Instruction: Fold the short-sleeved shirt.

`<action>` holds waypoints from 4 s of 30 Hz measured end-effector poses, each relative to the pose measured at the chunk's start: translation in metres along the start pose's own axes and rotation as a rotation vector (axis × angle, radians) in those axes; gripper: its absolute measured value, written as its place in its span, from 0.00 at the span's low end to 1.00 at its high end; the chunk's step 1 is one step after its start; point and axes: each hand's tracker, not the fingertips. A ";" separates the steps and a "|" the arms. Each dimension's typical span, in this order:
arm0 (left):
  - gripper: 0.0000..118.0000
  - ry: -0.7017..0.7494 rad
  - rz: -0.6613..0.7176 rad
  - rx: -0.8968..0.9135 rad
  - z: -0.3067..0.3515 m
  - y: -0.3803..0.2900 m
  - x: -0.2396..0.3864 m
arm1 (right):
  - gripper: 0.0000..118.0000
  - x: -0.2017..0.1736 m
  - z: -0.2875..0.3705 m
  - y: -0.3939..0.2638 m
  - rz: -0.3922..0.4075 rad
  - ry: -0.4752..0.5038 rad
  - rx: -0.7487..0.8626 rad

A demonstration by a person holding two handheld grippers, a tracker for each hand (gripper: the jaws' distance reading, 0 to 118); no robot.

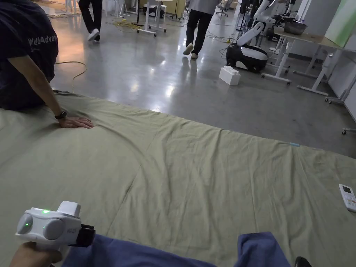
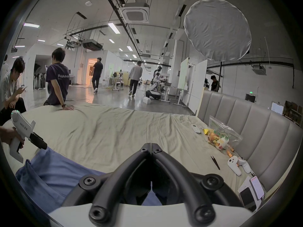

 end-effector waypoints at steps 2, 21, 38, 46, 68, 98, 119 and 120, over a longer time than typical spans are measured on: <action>0.63 0.049 -0.067 -0.046 -0.022 -0.007 -0.001 | 0.00 0.004 -0.001 -0.004 -0.009 -0.006 -0.014; 0.05 -0.069 -0.038 0.067 0.044 0.001 0.026 | 0.01 0.043 -0.028 -0.022 -0.040 -0.009 -0.157; 0.05 -0.049 -0.049 0.228 0.101 -0.021 0.030 | 0.67 0.094 -0.222 -0.104 -0.046 0.087 -0.852; 0.05 -0.017 -0.052 0.197 0.082 -0.032 0.022 | 0.18 0.078 -0.222 -0.095 -0.006 0.096 -0.838; 0.05 -0.073 -0.030 0.289 0.145 -0.067 0.000 | 0.01 0.121 -0.058 -0.027 -0.081 0.153 -0.496; 0.11 -0.059 -0.051 0.049 0.136 -0.229 -0.031 | 0.03 0.097 0.064 -0.158 0.027 0.122 -0.820; 0.47 0.014 -0.082 0.871 0.253 -0.082 0.127 | 0.59 0.003 0.060 0.045 -0.091 -0.035 0.229; 0.38 0.029 -0.085 0.897 0.257 -0.081 0.132 | 0.46 0.000 0.060 0.048 -0.106 -0.045 0.258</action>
